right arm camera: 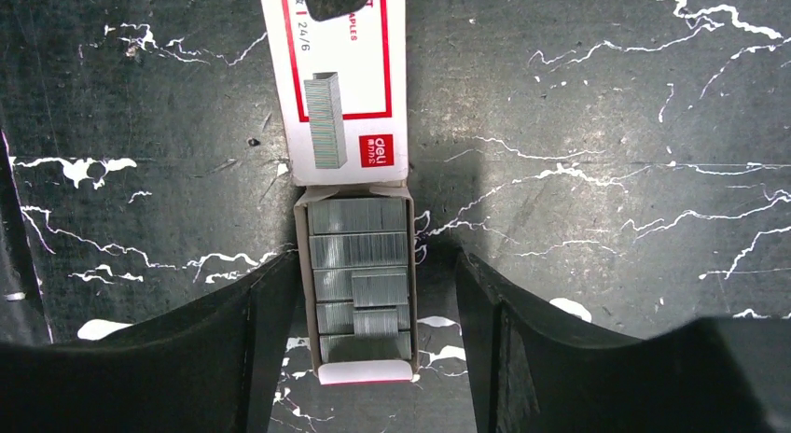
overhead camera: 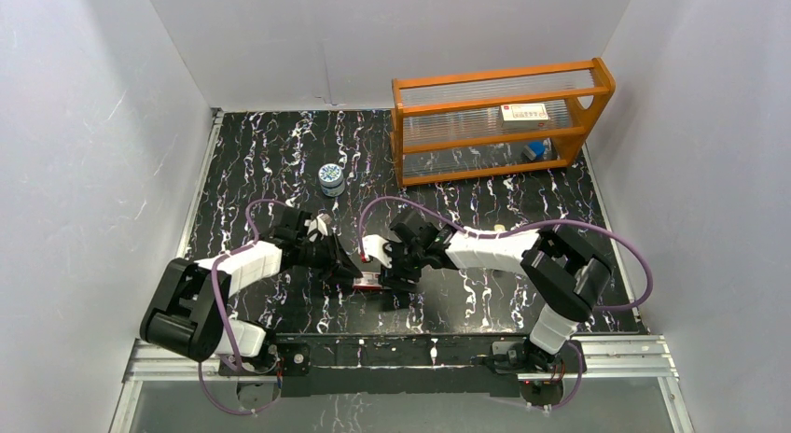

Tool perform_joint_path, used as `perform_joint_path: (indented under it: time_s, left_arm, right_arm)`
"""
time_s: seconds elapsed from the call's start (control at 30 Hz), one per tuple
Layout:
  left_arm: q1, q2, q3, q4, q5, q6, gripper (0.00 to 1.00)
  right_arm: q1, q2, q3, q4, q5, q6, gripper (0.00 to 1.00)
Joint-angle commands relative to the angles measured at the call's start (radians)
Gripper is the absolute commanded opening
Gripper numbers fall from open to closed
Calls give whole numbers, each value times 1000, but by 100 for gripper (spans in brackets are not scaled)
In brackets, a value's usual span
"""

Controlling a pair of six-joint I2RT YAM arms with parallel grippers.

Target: Load the staples into the stapler

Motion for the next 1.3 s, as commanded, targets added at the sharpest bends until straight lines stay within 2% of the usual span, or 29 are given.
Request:
perform_joint_path:
  time_s: [0.0, 0.07, 0.23, 0.37, 0.53, 0.73, 0.8, 0.87, 0.97, 1.1, 1.27]
  left_arm:
    - [1, 22, -24, 24, 44, -6, 23]
    - [2, 26, -24, 28, 45, -5, 21]
    - [2, 18, 3, -16, 10, 34, 3]
    - [2, -7, 46, -68, -63, 103, 1]
    - [27, 9, 128, -158, -119, 191, 0]
    - [75, 15, 135, -189, -86, 208, 1]
    - [75, 27, 127, -187, -68, 197, 3]
    - [74, 34, 118, -192, -66, 190, 7]
    - [75, 19, 121, -228, -95, 188, 17]
    - [75, -31, 154, -309, -179, 206, 32]
    - [76, -87, 203, -414, -290, 216, 48]
  right_arm:
    - [10, 10, -6, 40, 39, -7, 69]
    - [12, 11, -8, 41, 44, -11, 65]
    - [12, 12, -8, 12, 60, -28, 49]
    - [13, 11, 5, -27, 65, -56, 40]
    - [9, -2, -5, -37, 101, -82, 38]
    - [-1, -18, -10, -38, 95, -83, 42]
    - [1, -12, -2, -36, 92, -60, 49]
    - [-1, -9, 6, -36, 85, -33, 62]
    - [-1, -30, 10, -14, 67, 10, 71]
    - [-5, -99, 15, 34, 87, 103, 76]
    - [-4, -206, -4, 104, 235, 291, 77]
